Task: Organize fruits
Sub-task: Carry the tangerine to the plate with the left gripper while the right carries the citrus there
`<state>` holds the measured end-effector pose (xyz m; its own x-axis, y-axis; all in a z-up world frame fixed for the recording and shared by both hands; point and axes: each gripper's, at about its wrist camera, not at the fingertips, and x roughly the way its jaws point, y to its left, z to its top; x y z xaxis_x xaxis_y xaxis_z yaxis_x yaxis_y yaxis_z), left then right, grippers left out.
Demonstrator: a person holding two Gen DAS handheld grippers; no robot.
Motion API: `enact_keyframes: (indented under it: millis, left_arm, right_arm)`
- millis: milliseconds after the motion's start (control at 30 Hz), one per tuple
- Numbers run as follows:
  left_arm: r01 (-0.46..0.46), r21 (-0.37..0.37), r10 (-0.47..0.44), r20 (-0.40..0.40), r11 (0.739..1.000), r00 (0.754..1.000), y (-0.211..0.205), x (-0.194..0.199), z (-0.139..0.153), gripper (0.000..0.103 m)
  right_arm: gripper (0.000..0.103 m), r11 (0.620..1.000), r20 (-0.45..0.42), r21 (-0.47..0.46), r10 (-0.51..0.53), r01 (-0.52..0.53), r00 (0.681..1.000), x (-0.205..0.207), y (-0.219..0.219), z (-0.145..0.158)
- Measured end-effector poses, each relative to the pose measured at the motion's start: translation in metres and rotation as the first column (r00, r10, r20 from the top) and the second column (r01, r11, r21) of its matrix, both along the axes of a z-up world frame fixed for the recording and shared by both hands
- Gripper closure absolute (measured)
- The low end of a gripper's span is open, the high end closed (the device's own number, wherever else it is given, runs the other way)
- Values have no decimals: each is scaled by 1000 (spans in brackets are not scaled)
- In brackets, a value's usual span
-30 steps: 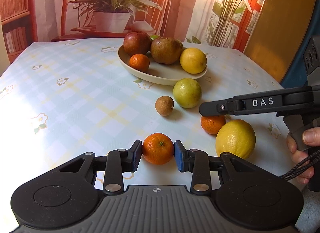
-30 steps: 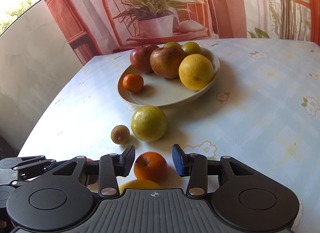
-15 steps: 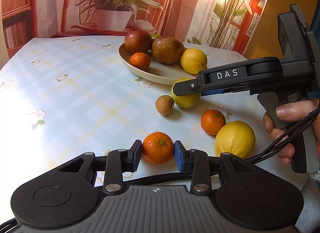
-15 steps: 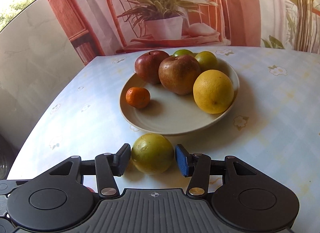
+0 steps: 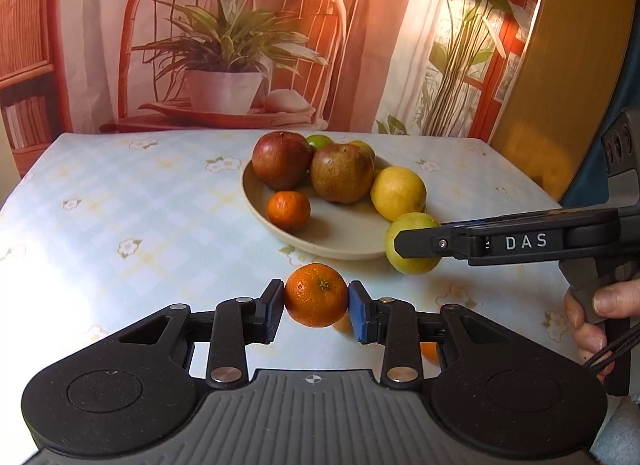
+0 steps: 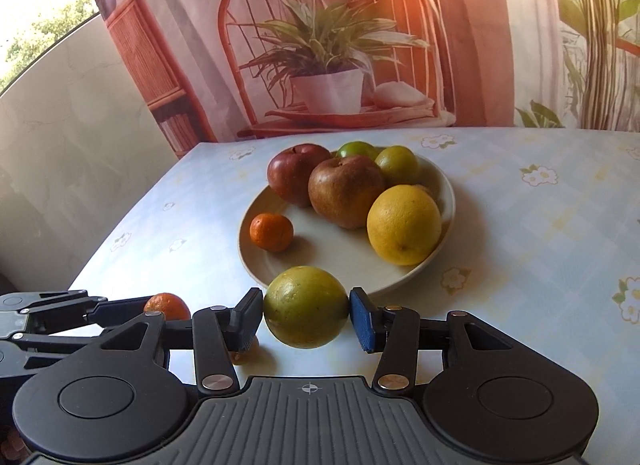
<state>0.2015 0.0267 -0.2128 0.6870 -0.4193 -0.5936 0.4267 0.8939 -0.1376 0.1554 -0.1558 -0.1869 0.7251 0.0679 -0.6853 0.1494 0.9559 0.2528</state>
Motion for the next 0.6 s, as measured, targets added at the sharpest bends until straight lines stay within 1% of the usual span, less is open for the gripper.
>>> enact_keyframes:
  millis: [133, 300, 400, 600]
  left_arm:
    - [22, 31, -22, 11, 999, 1000, -15, 21, 7, 66]
    - [56, 64, -56, -13, 996, 998, -34, 48, 4, 66]
    - [66, 85, -64, -23, 994, 998, -43, 64, 1, 66]
    - [58, 107, -54, -36, 993, 998, -43, 88, -5, 66]
  right_arm:
    - [59, 1000, 26, -18, -8, 8, 1000, 1, -11, 8]
    - [59, 1000, 30, -10, -23, 24, 999, 6, -25, 8]
    - [59, 1000, 25, -5, -13, 13, 1000, 12, -27, 5]
    - [59, 1000, 15, 5, 15, -15, 1000, 24, -24, 0]
